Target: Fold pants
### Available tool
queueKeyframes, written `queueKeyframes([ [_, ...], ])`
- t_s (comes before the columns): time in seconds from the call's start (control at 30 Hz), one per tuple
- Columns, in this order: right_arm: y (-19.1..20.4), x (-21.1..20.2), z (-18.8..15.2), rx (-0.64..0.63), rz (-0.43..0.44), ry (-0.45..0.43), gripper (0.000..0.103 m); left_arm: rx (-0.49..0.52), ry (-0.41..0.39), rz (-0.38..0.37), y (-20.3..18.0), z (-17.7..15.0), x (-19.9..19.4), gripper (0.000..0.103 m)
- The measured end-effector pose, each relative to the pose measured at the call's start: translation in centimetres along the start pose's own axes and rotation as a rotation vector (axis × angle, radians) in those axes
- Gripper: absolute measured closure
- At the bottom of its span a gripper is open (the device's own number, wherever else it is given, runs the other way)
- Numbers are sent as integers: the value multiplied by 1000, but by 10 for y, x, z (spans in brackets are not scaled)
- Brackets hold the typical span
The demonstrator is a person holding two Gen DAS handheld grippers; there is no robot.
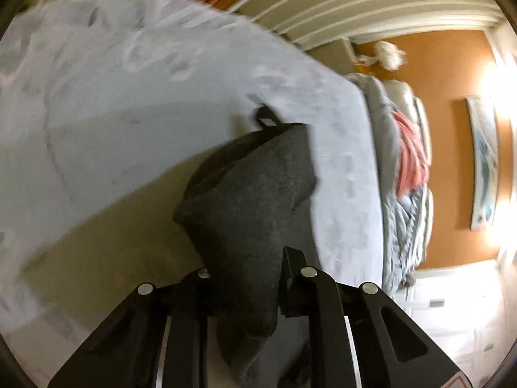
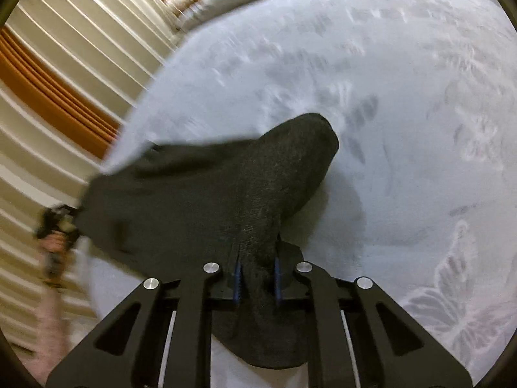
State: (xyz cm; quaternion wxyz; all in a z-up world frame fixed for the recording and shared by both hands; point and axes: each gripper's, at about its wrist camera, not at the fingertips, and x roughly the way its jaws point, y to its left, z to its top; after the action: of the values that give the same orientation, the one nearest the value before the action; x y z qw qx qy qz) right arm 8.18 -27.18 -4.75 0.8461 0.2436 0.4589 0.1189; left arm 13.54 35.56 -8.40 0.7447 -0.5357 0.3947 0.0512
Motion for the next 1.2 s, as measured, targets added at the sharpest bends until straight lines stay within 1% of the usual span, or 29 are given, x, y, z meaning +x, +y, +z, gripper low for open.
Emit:
queueKeyframes([
  [0.07, -4, -29, 1, -14, -29, -47, 90, 33, 67, -31, -8, -15, -2, 89],
  [0.1, -15, -47, 0, -5, -61, -70, 90, 51, 124, -27, -8, -28, 1, 89],
  [0.13, -30, -59, -1, 21, -91, -73, 90, 58, 168, -19, -6, -39, 5, 89],
  [0.2, -59, -63, -5, 28, -194, -6, 88, 76, 254, 34, -1, -63, 22, 89],
  [0.23, -75, -59, -9, 34, -296, 37, 82, 92, 286, 91, 3, -79, 34, 88],
  [0.27, -86, -57, -11, 55, -410, 52, 80, 112, 265, 108, 3, -85, 36, 86],
  [0.3, -102, -59, -14, 104, -608, 50, 79, 171, 220, 135, -4, -91, 33, 86],
  [0.33, -104, -64, -14, 118, -658, 29, 79, 221, 199, 153, -13, -93, 31, 86],
  [0.37, -100, -74, -14, 120, -651, -29, 79, 250, 186, 164, -18, -95, 29, 85],
  [0.4, -84, -88, -14, 97, -554, -119, 79, 257, 178, 174, -20, -97, 29, 85],
  [0.43, -68, -93, -15, 53, -455, -161, 75, 246, 177, 180, -19, -97, 31, 84],
  [0.47, -42, -91, -17, -20, -345, -184, 60, 222, 178, 183, -17, -97, 33, 83],
  [0.5, -23, -83, -21, -74, -295, -184, 53, 206, 176, 182, -16, -98, 32, 82],
  [0.53, -3, -70, -24, -127, -260, -166, 51, 196, 173, 183, -15, -98, 32, 82],
  [0.6, 43, -29, -36, -256, -204, -84, 51, 207, 167, 191, -13, -102, 28, 82],
  [0.67, 78, 9, -47, -345, -171, -16, 52, 213, 158, 197, -17, -100, 27, 82],
  [0.73, 116, 50, -60, -444, -173, 46, 52, 222, 153, 203, -18, -98, 30, 81],
  [0.8, 141, 83, -67, -511, -188, 79, 46, 233, 151, 208, -19, -102, 31, 80],
  [0.83, 146, 94, -69, -529, -202, 88, 41, 241, 154, 209, -20, -102, 32, 80],
  [0.87, 148, 102, -72, -541, -223, 99, 42, 248, 156, 210, -21, -102, 33, 80],
  [0.9, 144, 114, -77, -552, -262, 120, 48, 262, 161, 208, -21, -102, 33, 80],
  [0.93, 140, 118, -75, -540, -254, 124, 74, 270, 166, 205, -22, -102, 34, 80],
  [0.97, 137, 115, -69, -507, -241, 116, 96, 280, 174, 201, -22, -101, 35, 80],
  [1.0, 134, 103, -54, -442, -237, 101, 97, 291, 191, 190, -22, -99, 36, 79],
  [1.03, 133, 83, -41, -399, -226, 41, 97, 293, 206, 179, -23, -96, 38, 79],
  [1.07, 132, 57, -28, -368, -226, -39, 97, 290, 222, 166, -21, -94, 38, 78],
  [1.1, 128, 17, -13, -332, -206, -159, 97, 285, 234, 154, -19, -92, 38, 78],
  [1.17, 123, -31, 0, -296, -169, -304, 97, 277, 255, 123, -13, -88, 39, 77],
  [1.2, 121, -45, 4, -290, -163, -337, 97, 279, 258, 118, -12, -88, 39, 77],
])
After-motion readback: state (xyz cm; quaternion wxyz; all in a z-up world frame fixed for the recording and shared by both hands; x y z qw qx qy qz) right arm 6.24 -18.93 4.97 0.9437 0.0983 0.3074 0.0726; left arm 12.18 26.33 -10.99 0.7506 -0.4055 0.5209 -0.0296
